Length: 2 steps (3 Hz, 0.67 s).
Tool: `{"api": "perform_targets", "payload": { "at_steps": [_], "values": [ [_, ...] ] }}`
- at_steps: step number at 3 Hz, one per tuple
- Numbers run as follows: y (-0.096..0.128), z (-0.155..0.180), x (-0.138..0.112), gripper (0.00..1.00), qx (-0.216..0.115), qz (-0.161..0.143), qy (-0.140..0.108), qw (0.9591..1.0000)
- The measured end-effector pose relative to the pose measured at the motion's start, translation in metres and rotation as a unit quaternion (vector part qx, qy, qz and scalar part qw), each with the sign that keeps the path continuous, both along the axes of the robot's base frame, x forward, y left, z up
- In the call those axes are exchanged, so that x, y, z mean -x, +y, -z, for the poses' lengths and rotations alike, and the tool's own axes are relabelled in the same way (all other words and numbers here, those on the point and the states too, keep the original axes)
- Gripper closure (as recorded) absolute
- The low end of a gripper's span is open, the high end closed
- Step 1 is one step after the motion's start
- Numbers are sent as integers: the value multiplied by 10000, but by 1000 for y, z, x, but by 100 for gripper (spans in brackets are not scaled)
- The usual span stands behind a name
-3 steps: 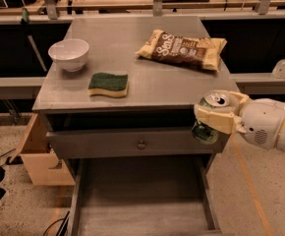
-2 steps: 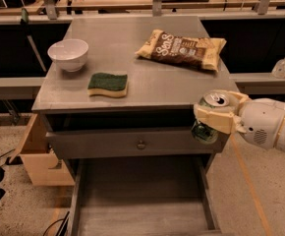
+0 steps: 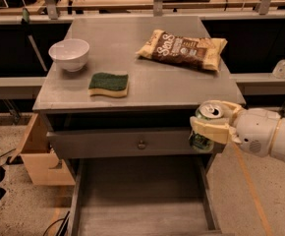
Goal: Place green can into middle drawer
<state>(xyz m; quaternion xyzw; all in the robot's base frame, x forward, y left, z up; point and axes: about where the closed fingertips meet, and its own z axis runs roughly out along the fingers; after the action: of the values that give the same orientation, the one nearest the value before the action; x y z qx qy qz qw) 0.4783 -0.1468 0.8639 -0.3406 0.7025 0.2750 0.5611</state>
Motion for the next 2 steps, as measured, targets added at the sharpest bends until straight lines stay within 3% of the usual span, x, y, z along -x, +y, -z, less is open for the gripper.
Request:
{"api": "perform_targets", "payload": {
  "at_steps": [2],
  "values": [
    [4, 144, 14, 100, -249, -738, -159, 9968]
  ]
}}
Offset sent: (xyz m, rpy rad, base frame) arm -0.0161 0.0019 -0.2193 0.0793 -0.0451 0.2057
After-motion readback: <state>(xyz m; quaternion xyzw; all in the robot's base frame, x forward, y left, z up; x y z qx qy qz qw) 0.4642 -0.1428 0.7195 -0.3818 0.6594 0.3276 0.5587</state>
